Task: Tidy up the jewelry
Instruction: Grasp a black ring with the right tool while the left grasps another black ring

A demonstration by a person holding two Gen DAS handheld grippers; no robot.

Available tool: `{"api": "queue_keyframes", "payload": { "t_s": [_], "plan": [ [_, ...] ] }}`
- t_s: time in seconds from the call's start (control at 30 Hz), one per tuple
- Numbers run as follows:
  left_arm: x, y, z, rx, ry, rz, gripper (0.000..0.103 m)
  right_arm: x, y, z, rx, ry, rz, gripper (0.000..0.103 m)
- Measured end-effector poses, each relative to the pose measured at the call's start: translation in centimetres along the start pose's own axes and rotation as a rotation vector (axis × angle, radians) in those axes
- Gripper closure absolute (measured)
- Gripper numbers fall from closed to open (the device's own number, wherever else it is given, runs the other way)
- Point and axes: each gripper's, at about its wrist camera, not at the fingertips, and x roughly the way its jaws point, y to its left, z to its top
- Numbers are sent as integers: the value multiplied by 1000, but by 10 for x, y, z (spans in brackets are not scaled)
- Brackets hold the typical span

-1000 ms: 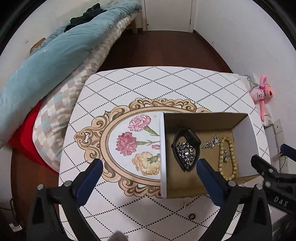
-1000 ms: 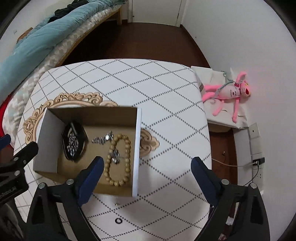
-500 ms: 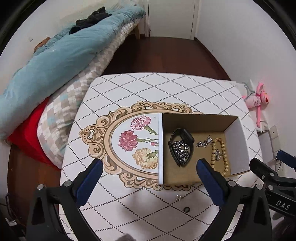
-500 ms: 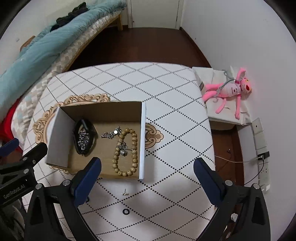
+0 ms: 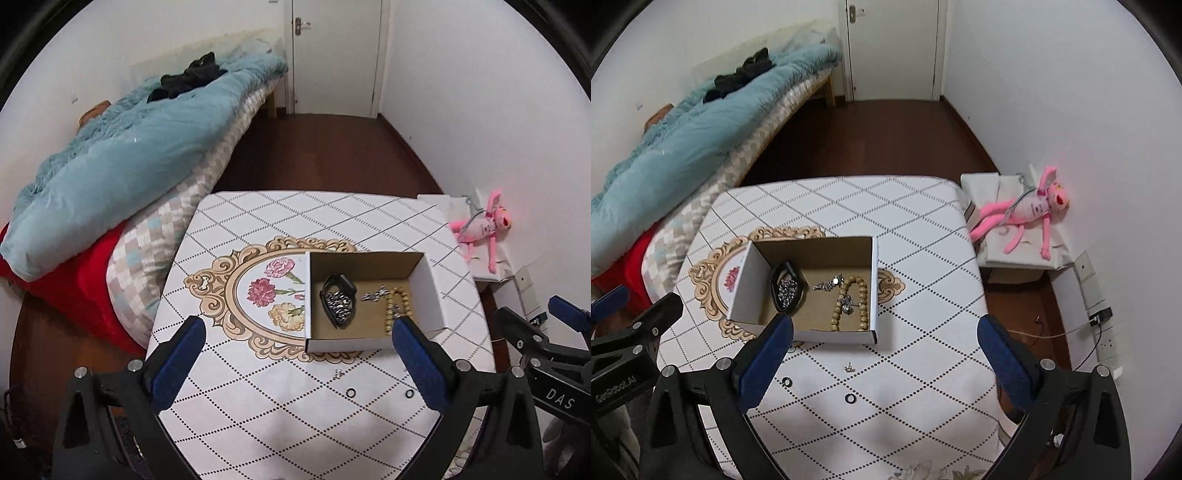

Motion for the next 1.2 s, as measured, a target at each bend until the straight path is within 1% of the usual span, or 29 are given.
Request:
{"api": "queue_keyframes", "payload": {
  "t_s": [0.17,0.3,0.4,0.43,0.53,0.6,0.67,0.73,0.83,0.87,0.93,1.0,1.1,1.13,1.2],
  "plan": [
    [-24,-3,2,6,-36,-9,0,-30,-3,-2,19,-48,9,2],
    [-35,-5,2,8,-48,-17,0,-49,-6,-3,34,-83,23,2],
    [-37,-5,1,0,-48,-8,0,-58,-7,-5,45,-94,34,2],
    [-36,-5,0,1,-45,5,0,-59,-7,-6,48,-93,39,2],
    [-26,-7,-7,4,-23,20,0,-55,-9,-9,58,-73,51,2],
    [-12,-8,-14,10,8,33,0,-41,-9,-15,57,-28,50,2],
    [8,-9,-25,19,57,51,0,-22,-10,-23,58,24,57,2],
    [24,-9,-36,28,94,60,0,4,-10,-37,57,93,65,2],
    [59,-5,-62,33,176,84,0,41,-10,-61,66,162,86,3],
    [68,-2,-70,32,205,95,0,50,-9,-67,70,179,97,5],
    [83,2,-82,27,246,103,0,76,-8,-85,88,228,136,22],
    [98,6,-94,21,282,116,0,96,-6,-99,103,261,160,30],
    [111,10,-104,22,301,131,0,118,0,-114,99,277,165,35],
    [114,10,-106,23,305,128,0,124,4,-118,91,279,166,39],
    [117,9,-108,28,309,132,0,132,9,-123,75,276,165,43]
  ]
}}
